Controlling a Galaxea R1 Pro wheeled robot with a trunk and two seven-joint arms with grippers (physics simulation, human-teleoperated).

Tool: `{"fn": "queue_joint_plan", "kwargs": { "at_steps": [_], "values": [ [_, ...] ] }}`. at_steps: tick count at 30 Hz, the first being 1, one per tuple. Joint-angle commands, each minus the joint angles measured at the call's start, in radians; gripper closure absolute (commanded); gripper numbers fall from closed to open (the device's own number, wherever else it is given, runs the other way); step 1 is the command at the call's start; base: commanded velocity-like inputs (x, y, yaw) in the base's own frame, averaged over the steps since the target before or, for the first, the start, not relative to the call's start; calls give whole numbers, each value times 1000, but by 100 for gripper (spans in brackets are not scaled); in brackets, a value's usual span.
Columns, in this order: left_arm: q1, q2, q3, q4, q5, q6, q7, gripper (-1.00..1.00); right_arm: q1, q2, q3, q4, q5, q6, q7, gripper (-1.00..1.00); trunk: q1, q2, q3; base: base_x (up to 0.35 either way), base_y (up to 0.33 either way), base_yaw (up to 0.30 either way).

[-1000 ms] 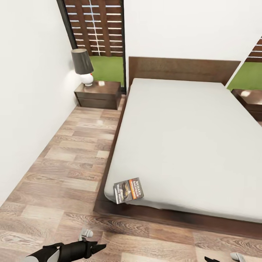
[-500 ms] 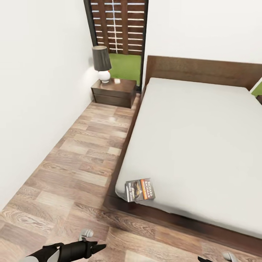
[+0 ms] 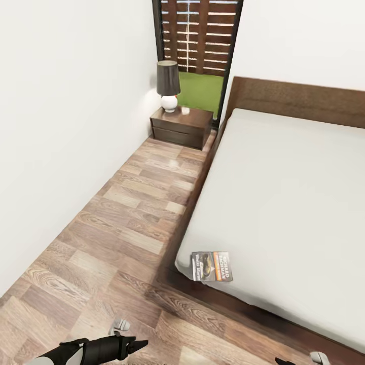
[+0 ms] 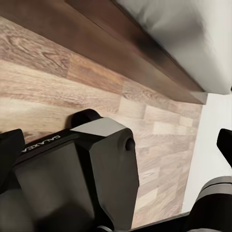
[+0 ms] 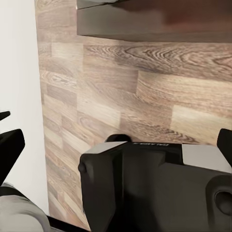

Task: In the bedroom, move the book from the bed onto either nightstand, and place the two sandals side by side next to the bed.

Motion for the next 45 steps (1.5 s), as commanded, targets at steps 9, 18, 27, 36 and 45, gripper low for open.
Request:
{"fn": "queue_joint_plan", "kwargs": {
  "at_steps": [9, 18, 27, 36, 45],
  "values": [
    [0, -1, -8, 0, 8, 2, -3, -100, -1, 63, 10, 4, 1, -5, 5, -100, 0, -1, -2, 0, 0, 66],
    [-1, -1, -8, 0, 8, 2, -3, -100, -1, 87, 10, 6, 79, -5, 3, -100, 0, -1, -2, 0, 0, 1],
    [-1, -1, -8, 0, 8, 2, -3, -100, 0, 200, 9, 8, 81, -6, -1, -100, 0, -1, -2, 0, 0, 0],
    [0, -1, -8, 0, 8, 2, -3, -100, 1, 373, 9, -1, 80, -8, -190, -100, 0, -1, -2, 0, 0, 0],
    [0, -1, -7, 0, 9, -3, -2, -100, 1, 440, 2, -102, 68, -8, -253, -100, 0, -1, -2, 0, 0, 0]
  ]
}}
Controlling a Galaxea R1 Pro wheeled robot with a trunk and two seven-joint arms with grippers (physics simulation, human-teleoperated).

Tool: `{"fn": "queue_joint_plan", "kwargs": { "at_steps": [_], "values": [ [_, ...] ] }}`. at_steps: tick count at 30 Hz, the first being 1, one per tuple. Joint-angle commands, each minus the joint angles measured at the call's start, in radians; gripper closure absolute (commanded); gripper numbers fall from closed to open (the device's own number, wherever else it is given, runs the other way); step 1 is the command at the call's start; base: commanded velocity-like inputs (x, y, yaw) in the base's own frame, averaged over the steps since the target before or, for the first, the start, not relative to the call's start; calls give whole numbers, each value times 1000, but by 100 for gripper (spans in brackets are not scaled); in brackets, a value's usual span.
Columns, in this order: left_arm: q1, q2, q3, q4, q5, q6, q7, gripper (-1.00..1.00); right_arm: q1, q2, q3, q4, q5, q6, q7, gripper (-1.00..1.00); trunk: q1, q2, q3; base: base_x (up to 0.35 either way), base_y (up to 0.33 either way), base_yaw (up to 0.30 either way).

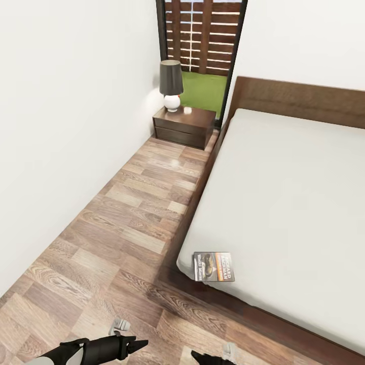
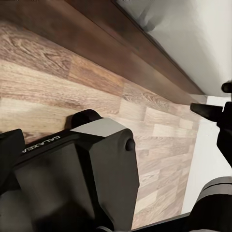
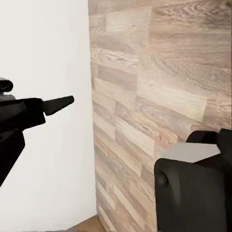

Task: In the bedroom, move the book from the bed onto either nightstand, and place the two sandals side by side next to the bed.

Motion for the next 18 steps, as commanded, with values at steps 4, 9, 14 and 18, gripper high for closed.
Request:
{"fn": "queue_joint_plan", "kwargs": {
  "at_steps": [4, 9, 14, 18],
  "values": [
    [0, 2, -7, -2, 8, 0, -2, -100, 0, 2, 9, -108, -56, -5, 0, -100, 0, 0, -1, 0, 0, 0],
    [-1, 2, -7, -1, 8, 0, -2, -100, 0, 1, 8, -192, -180, -5, 0, -100, 0, 0, -1, 0, 0, 0],
    [-1, 2, -6, 0, 8, 0, -1, -100, 0, 7, 9, -281, -299, -5, 1, -100, 0, 0, -1, 0, 0, 0],
    [-1, 3, -5, 0, 9, 1, -1, -100, 0, 36, 11, -297, -318, -12, 1, -100, 0, 0, -1, 0, 0, 0]
  ]
}}
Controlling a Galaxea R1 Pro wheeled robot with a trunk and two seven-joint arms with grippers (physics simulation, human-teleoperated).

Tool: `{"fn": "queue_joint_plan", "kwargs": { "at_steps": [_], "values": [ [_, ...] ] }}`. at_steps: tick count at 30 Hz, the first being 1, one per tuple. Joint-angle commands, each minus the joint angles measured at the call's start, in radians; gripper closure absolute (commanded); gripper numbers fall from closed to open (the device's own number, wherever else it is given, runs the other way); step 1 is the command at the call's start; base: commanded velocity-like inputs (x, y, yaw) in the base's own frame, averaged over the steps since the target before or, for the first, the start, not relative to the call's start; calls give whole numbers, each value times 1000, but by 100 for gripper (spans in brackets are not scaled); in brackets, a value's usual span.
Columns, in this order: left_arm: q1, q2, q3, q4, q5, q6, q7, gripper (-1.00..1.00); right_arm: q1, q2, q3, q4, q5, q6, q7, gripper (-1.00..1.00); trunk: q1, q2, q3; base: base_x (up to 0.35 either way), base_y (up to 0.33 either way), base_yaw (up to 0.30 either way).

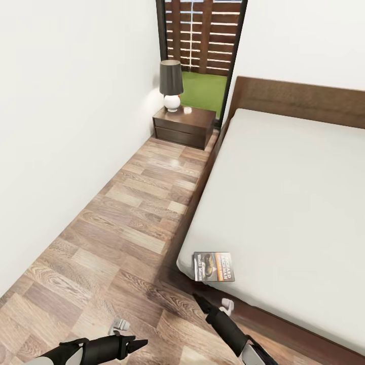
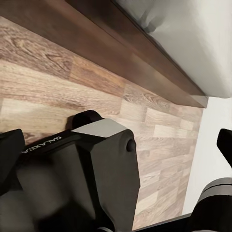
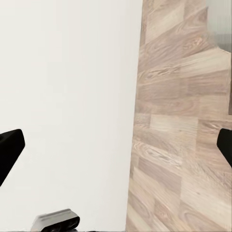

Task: In the bedroom, move the book from the bed onto either nightstand, and place the two sandals side by side next to the bed.

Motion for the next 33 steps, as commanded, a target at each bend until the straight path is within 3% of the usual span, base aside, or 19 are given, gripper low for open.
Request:
{"fn": "queue_joint_plan", "kwargs": {
  "at_steps": [1, 3, 5, 24, 27, 29, 33],
  "values": [
    [0, 1, -8, 0, 9, 1, -3, -100, -1, 8, 8, 1, -10, -8, 0, -100, 0, 0, -1, 0, 0, 0],
    [0, 2, -8, 0, 9, 1, -3, -100, -1, 38, 9, 4, -12, -23, 0, -100, 0, 0, -1, 0, 0, 0],
    [0, 2, -8, 0, 9, 1, -2, -100, -1, 51, 10, 6, -14, -30, 0, -100, 0, 0, -1, 0, 0, 0],
    [0, 2, -8, 1, 11, 1, -2, -100, -1, 67, 12, 88, -17, -28, 2, -100, 0, 0, -1, 0, 0, 0],
    [0, 2, -8, 1, 11, 1, -2, -100, -1, 67, 11, 119, -36, -25, 5, -100, 0, 0, -1, 0, 0, 0],
    [0, 2, -8, 1, 11, 1, -3, -100, -1, 67, 11, 141, -106, -24, 6, -100, 0, 0, -1, 0, 0, 0],
    [0, 2, -8, 1, 12, 1, -3, -100, -1, 67, 11, 157, -319, -25, 8, -100, 0, 0, -1, 0, 0, 0]
  ]
}}
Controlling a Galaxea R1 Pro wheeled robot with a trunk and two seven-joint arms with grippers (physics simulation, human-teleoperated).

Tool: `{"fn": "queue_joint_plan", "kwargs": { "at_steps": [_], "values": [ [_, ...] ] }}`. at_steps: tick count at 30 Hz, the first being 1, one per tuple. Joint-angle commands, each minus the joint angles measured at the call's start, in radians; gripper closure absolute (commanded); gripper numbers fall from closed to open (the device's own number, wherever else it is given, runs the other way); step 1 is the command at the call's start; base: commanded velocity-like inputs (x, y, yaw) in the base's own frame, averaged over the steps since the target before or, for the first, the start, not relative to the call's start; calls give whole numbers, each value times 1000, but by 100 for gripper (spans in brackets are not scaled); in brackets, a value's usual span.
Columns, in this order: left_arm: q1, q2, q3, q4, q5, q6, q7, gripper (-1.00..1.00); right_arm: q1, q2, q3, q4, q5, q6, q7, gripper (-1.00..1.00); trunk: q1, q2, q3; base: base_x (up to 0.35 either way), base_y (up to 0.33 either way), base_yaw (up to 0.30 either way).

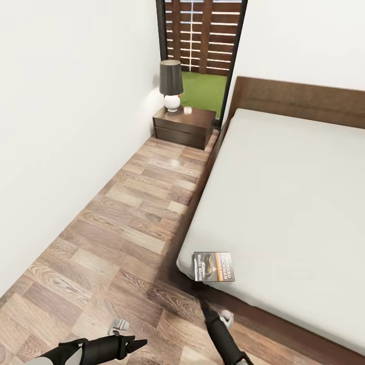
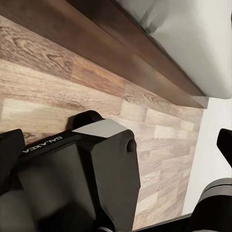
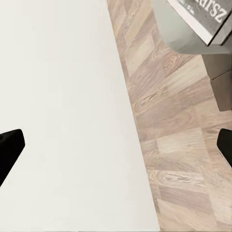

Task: In the bedroom, move the book from the bed onto either nightstand, and place the two sandals side by side next to the bed.

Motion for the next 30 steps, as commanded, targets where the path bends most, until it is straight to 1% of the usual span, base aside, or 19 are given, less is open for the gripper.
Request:
{"fn": "queue_joint_plan", "kwargs": {
  "at_steps": [1, 2, 4, 9, 15, 17, 18, 19, 21, 22, 23, 24, 28, 29, 30],
  "values": [
    [0, 0, -9, 0, 9, 1, -3, -100, -1, 0, 9, 2, -27, -8, 2, -100, 0, 0, -1, 0, 0, 0],
    [0, 0, -9, 0, 9, 1, -3, -100, -1, 0, 10, 3, -74, -8, 2, -100, 0, 0, -1, 0, 0, 0],
    [0, 0, -9, 0, 9, 1, -3, -100, -1, -1, 10, 3, -89, -7, 2, -100, 0, 0, -1, 0, 0, 0],
    [1, -1, -9, 0, 9, 1, -3, -100, -1, -2, 9, 4, -102, -6, 0, -100, 0, 0, -1, 0, 0, 0],
    [1, -1, -9, 0, 9, 0, -3, -100, -1, -2, 8, 4, -106, -6, -3, -100, 0, 0, -1, 0, 0, 0],
    [1, -2, -9, 0, 9, 0, -4, -100, -1, -2, 8, 5, -117, -6, -5, -100, 0, 0, -1, 0, 0, 0],
    [0, -2, -9, 0, 9, 0, -4, -100, -1, -1, 10, 5, -155, -6, -6, -100, 0, 0, -1, 0, 0, 0],
    [0, -2, -9, 0, 9, 0, -4, -100, -1, -1, 10, 5, -167, -6, -6, -100, 0, 0, -1, 0, 0, 0],
    [1, -3, -9, 0, 9, 0, -4, -100, -1, -1, 12, 6, -214, -7, -8, -100, 0, 0, -1, 0, 0, 0],
    [1, -3, -9, 0, 9, 0, -4, -100, -1, -1, 12, 6, -224, -7, -8, -100, 0, 0, -1, 0, 0, 0],
    [1, -3, -9, 0, 9, 0, -4, -100, -1, 0, 12, 6, -249, -7, -9, -100, 0, 0, -1, 0, 0, 0],
    [1, -3, -9, 0, 9, 0, -4, -100, -1, -1, 12, 6, -259, -7, -9, -100, 0, 0, -1, 0, 0, 0],
    [1, -3, -9, 0, 9, 0, -4, -100, -1, -1, 12, 6, -271, -8, -16, -100, 0, 0, -1, 0, 0, 0],
    [1, -3, -9, 0, 9, 0, -4, -100, -1, 0, 12, 6, -274, -8, -35, -100, 0, 0, -1, 0, 0, 0],
    [1, -3, -9, 0, 9, 0, -4, -100, -1, 0, 12, 6, -276, -8, -69, -100, 0, 0, -1, 0, 0, 0]
  ]
}}
